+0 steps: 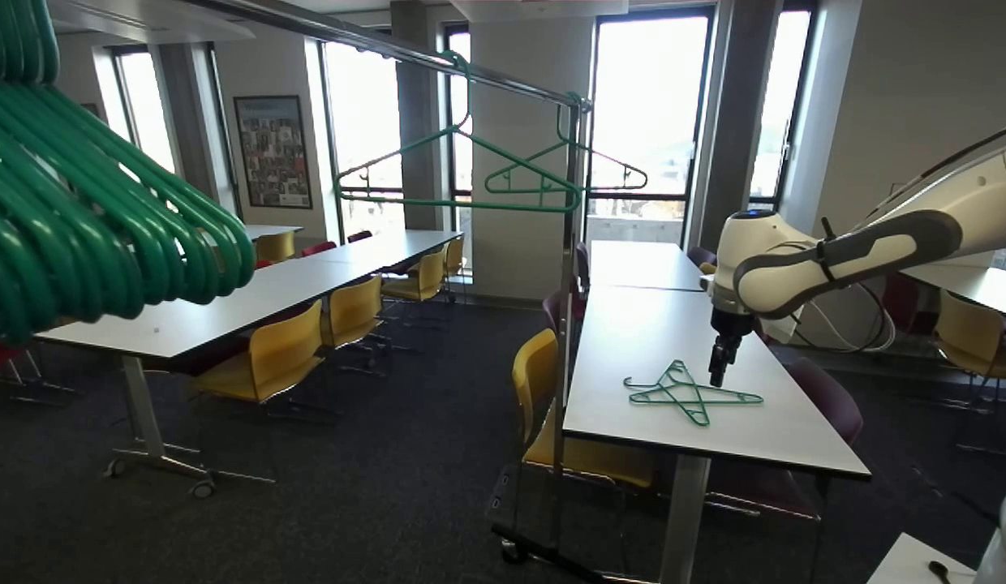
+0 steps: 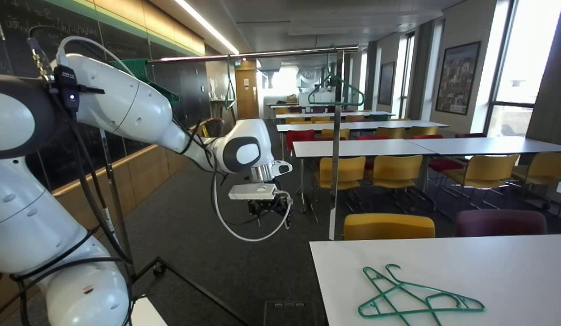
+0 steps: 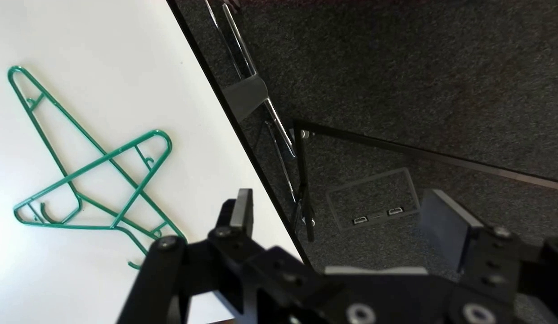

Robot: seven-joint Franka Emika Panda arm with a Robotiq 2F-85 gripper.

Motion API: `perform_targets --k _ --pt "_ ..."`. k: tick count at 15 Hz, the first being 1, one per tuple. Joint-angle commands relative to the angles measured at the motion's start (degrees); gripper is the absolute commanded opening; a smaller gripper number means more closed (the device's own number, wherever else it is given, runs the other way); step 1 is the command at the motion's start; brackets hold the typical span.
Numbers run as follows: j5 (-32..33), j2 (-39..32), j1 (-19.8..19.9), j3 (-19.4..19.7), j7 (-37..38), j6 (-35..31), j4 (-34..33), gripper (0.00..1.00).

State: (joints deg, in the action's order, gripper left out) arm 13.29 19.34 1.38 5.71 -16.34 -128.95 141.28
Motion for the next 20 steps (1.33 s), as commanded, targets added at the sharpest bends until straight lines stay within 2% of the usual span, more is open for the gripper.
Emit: perform_targets --k 1,4,9,13,16,17,20 --pt "-2.46 -1.67 0.60 1.80 -3.21 -1.21 -2.22 1.00" --pt "-0.80 -5.01 1.85 3.68 -6.12 -2.27 -5.37 1.00" --pt "1.61 -16.30 5.45 7.18 -12.49 -5.26 -15.58 1.00" --pt "-3.09 -27.06 8.38 7.85 -14.51 -2.44 -25.63 1.00" --pt "-12.71 -31.88 10.58 5.80 -16.05 1.21 -29.25 1.00" --pt "-8.36 -29.06 10.23 6.06 -14.20 -2.10 -25.23 1.00" --pt "-10.82 -32.39 10.80 5.20 -14.22 -1.05 -27.76 1.00"
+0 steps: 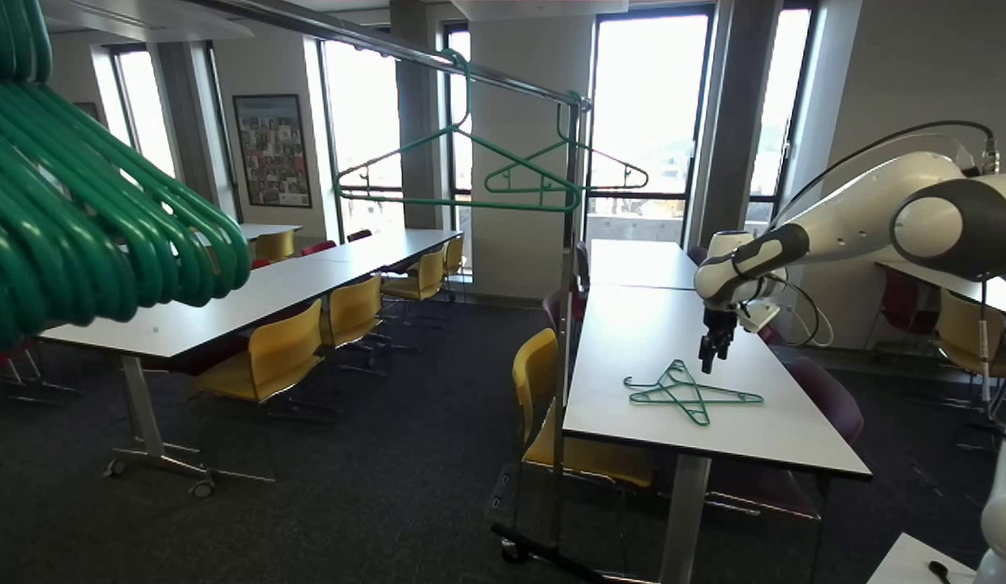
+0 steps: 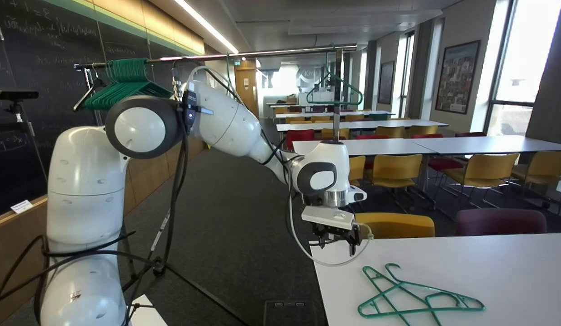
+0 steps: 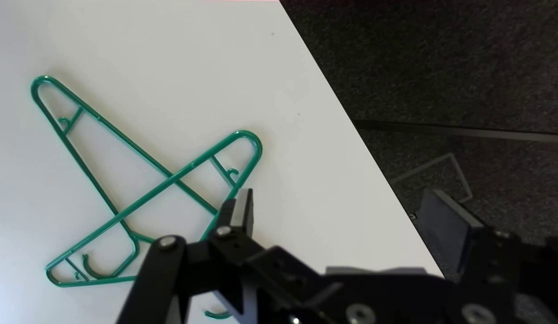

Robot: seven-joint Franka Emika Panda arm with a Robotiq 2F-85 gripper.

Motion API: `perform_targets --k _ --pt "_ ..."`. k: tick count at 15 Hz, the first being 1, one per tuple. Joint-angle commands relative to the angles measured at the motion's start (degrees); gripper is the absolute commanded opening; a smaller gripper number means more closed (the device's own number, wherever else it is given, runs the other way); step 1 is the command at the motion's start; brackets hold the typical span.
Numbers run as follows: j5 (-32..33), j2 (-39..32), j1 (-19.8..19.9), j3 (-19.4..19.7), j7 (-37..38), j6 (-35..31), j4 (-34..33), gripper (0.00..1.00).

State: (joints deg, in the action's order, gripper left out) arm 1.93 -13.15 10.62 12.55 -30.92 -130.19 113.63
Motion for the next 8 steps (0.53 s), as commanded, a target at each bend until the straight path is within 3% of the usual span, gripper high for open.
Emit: perform_targets --k 1,4,8 --pt "0.45 0.01 1.56 -1.71 0.37 0.25 -0.28 1.00" --pt "0.38 0.10 1.56 -1.71 0.36 0.60 -0.60 1.00" --pt "-5.19 -1.12 3.50 -4.05 -8.08 -0.46 -2.14 1.00"
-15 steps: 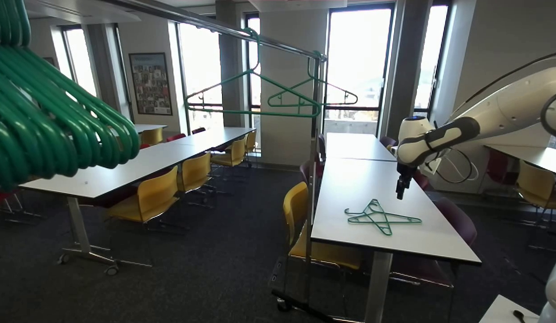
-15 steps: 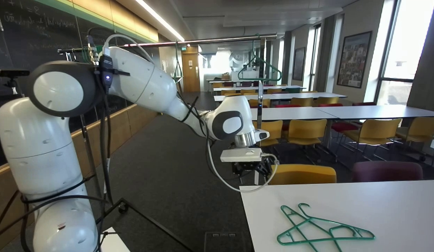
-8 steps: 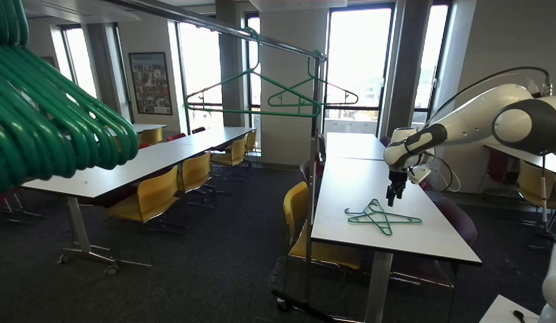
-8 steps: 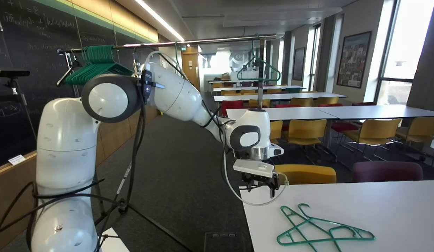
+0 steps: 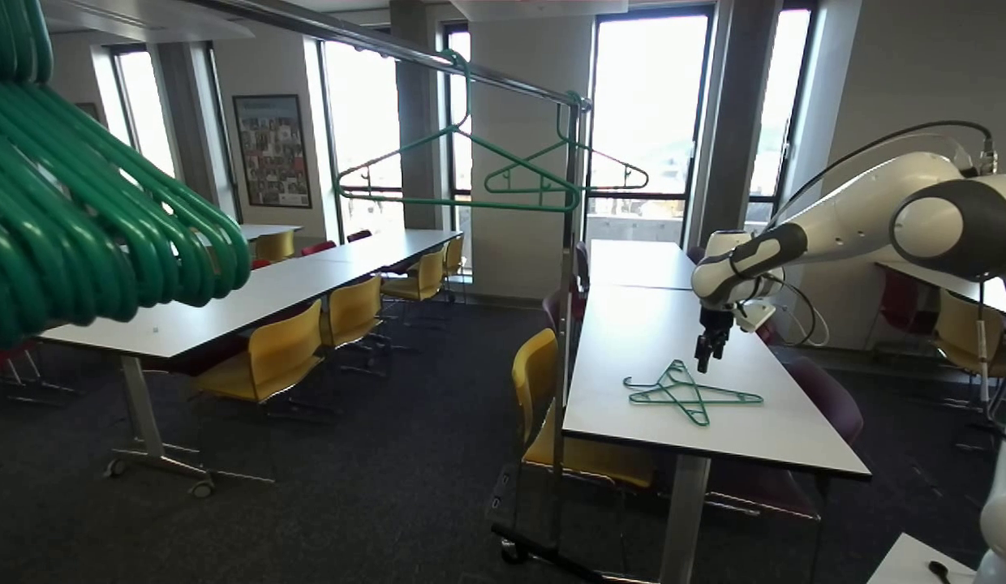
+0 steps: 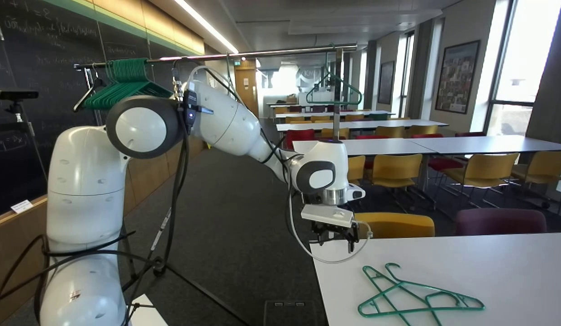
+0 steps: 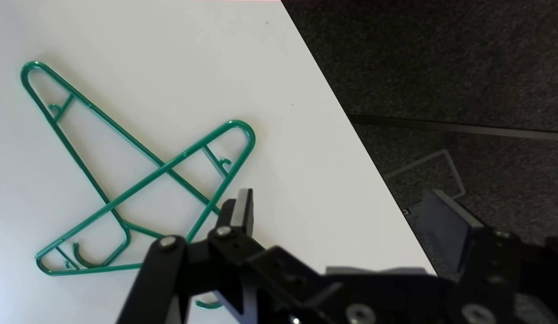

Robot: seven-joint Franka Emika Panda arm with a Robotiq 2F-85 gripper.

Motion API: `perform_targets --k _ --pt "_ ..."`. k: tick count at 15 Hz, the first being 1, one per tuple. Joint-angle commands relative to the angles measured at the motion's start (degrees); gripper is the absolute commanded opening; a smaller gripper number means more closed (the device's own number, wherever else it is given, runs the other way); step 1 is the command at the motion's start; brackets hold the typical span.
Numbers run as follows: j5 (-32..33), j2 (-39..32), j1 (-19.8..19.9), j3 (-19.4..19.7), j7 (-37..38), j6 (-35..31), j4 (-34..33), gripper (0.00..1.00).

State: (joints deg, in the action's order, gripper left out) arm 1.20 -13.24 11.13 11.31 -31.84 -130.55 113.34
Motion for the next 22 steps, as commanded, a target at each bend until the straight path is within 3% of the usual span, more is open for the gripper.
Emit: perform_targets --k 1,6,9,11,12,13,22 --pt "-5.65 -1.96 3.62 -3.32 -10.45 0.20 -3.06 1.00" --pt "-8.26 -11.04 7.49 -4.31 -24.84 7.69 -15.56 1.00" --pt "-4.38 -17.48 8.35 -3.54 -26.13 11.78 -23.75 1.00" --pt "-2.06 -21.45 8.13 -2.96 -23.14 11.83 -27.82 1.00" --pt "-1.74 -22.74 7.56 -2.29 -18.17 8.50 -28.80 1.00" --pt "-2.73 -19.33 8.76 -3.92 -22.09 8.84 -23.74 1.00" --pt "-0.91 -24.18 8.59 -3.91 -19.00 9.17 -29.08 1.00"
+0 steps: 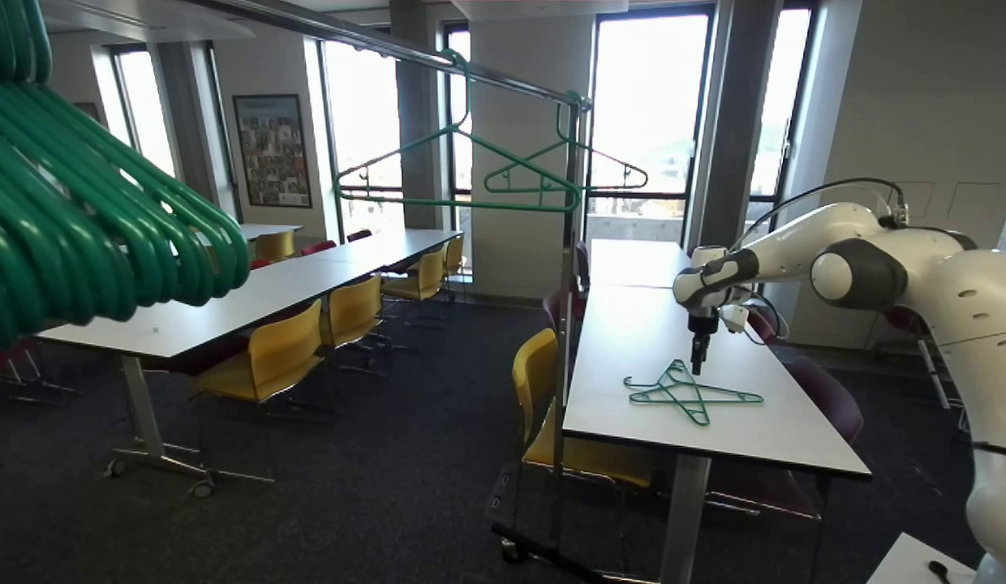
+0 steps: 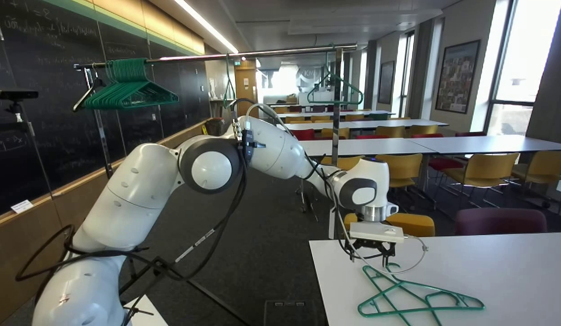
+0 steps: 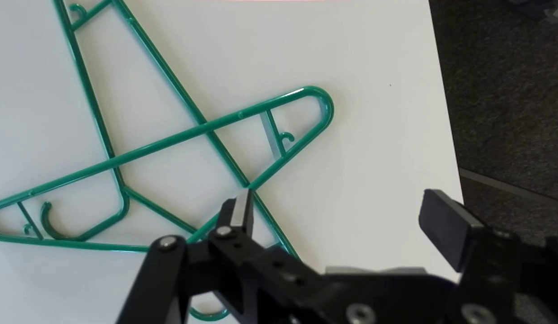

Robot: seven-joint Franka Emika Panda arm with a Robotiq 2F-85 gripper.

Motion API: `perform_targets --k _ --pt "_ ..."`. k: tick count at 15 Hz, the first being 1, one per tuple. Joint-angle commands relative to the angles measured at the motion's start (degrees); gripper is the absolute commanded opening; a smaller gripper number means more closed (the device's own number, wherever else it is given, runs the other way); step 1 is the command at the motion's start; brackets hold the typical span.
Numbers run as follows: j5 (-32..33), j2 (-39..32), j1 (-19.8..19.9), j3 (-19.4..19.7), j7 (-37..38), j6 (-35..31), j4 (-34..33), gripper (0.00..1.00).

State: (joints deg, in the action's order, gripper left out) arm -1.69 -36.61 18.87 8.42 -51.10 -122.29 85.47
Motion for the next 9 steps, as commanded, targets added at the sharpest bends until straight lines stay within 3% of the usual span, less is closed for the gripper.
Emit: perform_targets --k 1,9 --pt "2.61 -1.99 0.84 -1.07 -0.26 2.07 -1.87 1.00" --pt "7.81 -9.02 -0.11 -0.86 0.84 1.63 -3.24 1.00"
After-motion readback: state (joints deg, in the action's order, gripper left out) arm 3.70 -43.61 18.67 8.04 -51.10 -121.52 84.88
